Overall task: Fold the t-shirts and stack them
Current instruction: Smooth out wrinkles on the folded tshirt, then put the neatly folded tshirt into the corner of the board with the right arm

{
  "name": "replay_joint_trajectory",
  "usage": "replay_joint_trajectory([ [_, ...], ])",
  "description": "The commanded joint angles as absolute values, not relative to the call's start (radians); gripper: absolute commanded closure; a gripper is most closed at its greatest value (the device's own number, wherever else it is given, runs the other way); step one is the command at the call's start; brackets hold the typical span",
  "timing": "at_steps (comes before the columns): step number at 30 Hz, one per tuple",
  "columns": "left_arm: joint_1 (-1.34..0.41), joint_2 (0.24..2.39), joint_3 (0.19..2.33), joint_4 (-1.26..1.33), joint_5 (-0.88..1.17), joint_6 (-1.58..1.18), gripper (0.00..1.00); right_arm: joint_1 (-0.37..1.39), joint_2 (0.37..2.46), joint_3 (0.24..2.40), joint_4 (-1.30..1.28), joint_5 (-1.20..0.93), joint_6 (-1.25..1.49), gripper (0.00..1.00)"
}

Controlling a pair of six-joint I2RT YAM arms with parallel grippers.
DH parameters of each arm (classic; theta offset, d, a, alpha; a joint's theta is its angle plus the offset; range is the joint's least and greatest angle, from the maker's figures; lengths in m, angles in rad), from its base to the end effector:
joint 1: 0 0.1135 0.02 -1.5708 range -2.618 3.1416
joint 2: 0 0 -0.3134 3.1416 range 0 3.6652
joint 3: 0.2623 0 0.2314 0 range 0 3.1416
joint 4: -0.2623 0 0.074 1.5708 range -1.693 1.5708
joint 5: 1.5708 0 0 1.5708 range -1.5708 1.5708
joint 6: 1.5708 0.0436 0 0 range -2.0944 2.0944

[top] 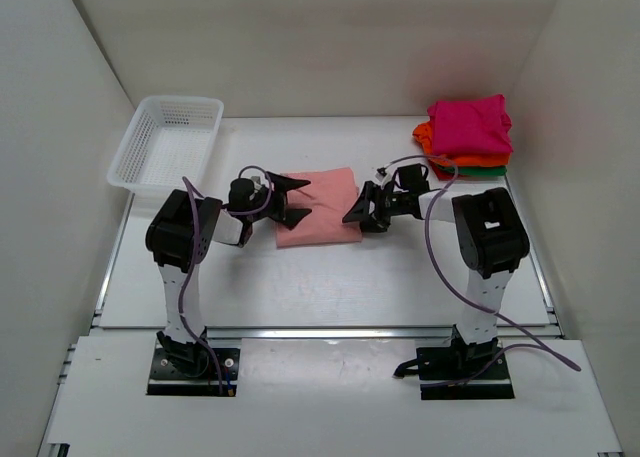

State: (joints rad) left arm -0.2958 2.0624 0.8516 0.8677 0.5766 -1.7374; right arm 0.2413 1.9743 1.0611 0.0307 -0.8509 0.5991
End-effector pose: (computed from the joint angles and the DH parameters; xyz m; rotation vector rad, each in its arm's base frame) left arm 0.3823 -0.1414 0.1646 -1.1700 2.0684 -1.7569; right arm 0.3732 0.1256 0.1822 0.0454 2.5350 1.4012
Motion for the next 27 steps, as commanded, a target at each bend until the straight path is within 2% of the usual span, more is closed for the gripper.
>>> replay_joint_trajectory([
  [1,-0.267,1.99,0.799,0.809,0.607,-1.675,0.01,0.235,1.875,1.087,-0.07,-0.806,0.549,0.35],
  [2,-0.261,2.0,0.792,0.789,0.62,-1.671,0.01,0.224,1.862,1.098,-0.11,-0.778,0.525,0.26],
  [4,-0.247,2.008,0.743,0.79,0.627,-1.675,0.01,0.2,1.835,1.129,-0.181,-0.712,0.5,0.01],
  [8,-0.232,2.02,0.736,0.74,0.658,-1.629,0.02,0.16,1.922,1.248,-0.322,-0.608,0.411,0.0],
  [16,-0.236,2.01,0.77,0.629,0.643,-1.529,0.01,0.195,2.137,1.44,-0.382,-0.557,0.371,0.0],
  [19,-0.247,2.016,0.762,0.652,0.634,-1.54,0.02,0.248,2.155,1.437,-0.353,-0.545,0.423,0.01],
  [24,-0.245,2.013,0.756,0.664,0.62,-1.534,0.01,0.322,2.169,1.313,-0.146,-0.614,0.619,0.01],
  [27,-0.249,2.017,0.762,0.657,0.618,-1.526,0.01,0.36,2.184,1.324,-0.153,-0.604,0.614,0.01],
])
